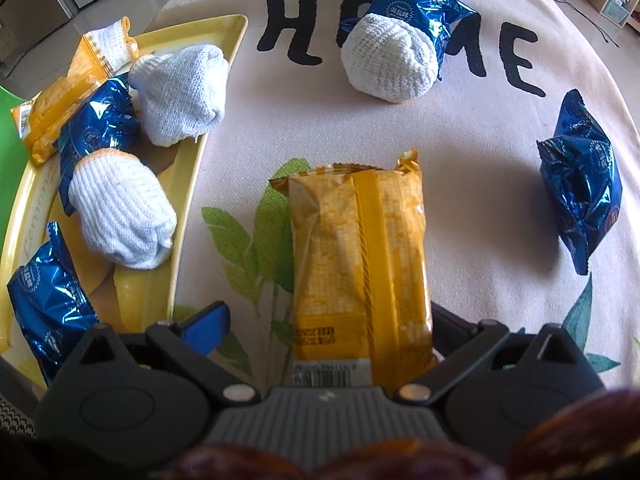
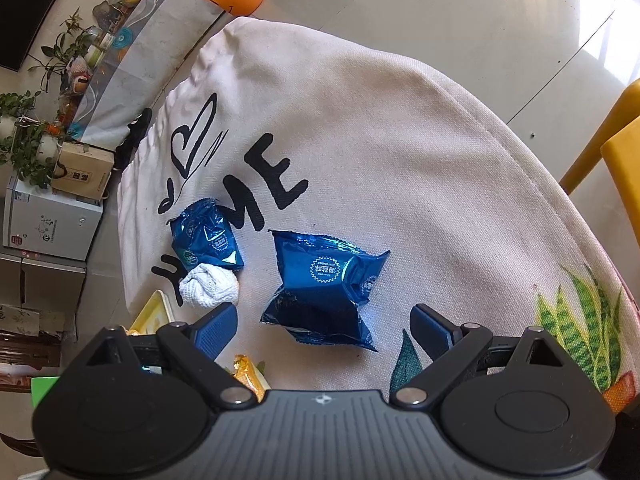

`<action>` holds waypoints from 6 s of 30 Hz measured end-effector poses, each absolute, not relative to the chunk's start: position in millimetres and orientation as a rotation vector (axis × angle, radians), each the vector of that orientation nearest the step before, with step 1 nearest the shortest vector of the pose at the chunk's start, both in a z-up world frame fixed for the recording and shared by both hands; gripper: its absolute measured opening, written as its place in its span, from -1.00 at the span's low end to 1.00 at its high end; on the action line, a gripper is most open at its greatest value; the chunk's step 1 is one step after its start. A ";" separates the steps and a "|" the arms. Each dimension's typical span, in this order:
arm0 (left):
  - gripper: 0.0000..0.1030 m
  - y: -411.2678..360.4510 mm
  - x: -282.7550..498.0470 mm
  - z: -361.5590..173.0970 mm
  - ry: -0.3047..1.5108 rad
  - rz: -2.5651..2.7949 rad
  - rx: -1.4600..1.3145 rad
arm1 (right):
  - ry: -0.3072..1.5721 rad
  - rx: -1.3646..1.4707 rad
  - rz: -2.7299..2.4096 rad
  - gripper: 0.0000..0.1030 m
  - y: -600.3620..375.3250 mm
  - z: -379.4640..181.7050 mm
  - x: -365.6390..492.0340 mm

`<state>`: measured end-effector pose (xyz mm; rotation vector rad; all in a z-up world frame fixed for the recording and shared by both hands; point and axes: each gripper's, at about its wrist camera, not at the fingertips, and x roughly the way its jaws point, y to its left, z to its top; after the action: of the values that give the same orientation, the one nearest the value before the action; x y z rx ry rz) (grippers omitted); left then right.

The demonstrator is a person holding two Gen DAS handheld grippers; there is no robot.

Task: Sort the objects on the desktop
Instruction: 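Close the left tool on the yellow pack while the right tool closes on a blue pack, then carry the yellow pack and blue pack over the yellow tray with both tools, then open both tools to drop the yellow and blue packs onto the tray, then lower the right tool onto the last blue pack on the mat and close it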

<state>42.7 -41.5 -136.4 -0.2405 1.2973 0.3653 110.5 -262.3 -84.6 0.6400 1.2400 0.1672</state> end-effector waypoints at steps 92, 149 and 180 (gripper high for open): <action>0.12 108.5 -65.3 -29.6 0.949 0.528 -0.464 | 1.002 0.288 0.713 0.46 -129.8 -40.1 -11.6; 0.90 152.9 -26.7 -44.0 0.893 0.761 -0.483 | 1.006 0.306 0.698 0.67 -40.2 -49.5 98.0; 0.99 38.9 46.7 -37.6 0.889 0.346 -0.279 | 1.151 0.367 0.392 0.67 -118.8 -89.4 193.5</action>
<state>46.7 38.9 -37.6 -0.2793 0.8886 0.3458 193.5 -118.8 -89.4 0.3666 1.1509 0.3918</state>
